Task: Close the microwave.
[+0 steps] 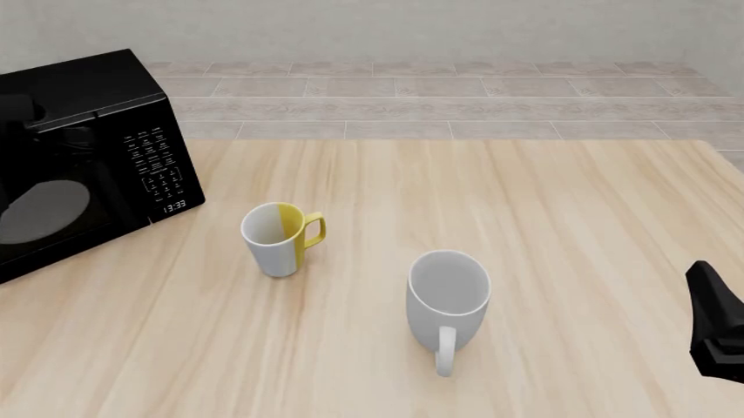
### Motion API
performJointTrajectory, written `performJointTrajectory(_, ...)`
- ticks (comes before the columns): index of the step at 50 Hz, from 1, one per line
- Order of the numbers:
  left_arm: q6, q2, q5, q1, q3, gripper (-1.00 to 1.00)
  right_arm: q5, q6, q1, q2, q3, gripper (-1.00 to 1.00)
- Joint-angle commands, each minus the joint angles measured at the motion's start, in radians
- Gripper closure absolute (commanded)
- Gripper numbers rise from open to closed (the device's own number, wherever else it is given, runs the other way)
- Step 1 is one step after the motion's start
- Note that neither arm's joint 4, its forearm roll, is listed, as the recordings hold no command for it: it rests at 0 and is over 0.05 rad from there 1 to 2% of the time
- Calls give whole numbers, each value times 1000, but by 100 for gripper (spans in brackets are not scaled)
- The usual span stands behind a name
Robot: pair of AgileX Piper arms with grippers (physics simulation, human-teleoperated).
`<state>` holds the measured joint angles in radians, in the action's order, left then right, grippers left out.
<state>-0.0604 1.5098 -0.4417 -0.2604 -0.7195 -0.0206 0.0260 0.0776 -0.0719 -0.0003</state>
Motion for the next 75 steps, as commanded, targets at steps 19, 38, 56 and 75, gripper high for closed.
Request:
performJointTrajectory(19, -75, 167, 2, -3, -175, -100, 12, -5, 3, 9, 0, -100)
performJointTrajectory(38, -44, -137, -50, 67, 105, -100, 19, -9, 0, 11, 0, -100)
performJointTrajectory(56, 4, -513, 49, 140, 316, -100, 7, -8, -6, 2, 0, -100)
performJointTrajectory(75, 78, -960, 323, 200, 421, -100, -22, -6, -9, -20, 0, -100)
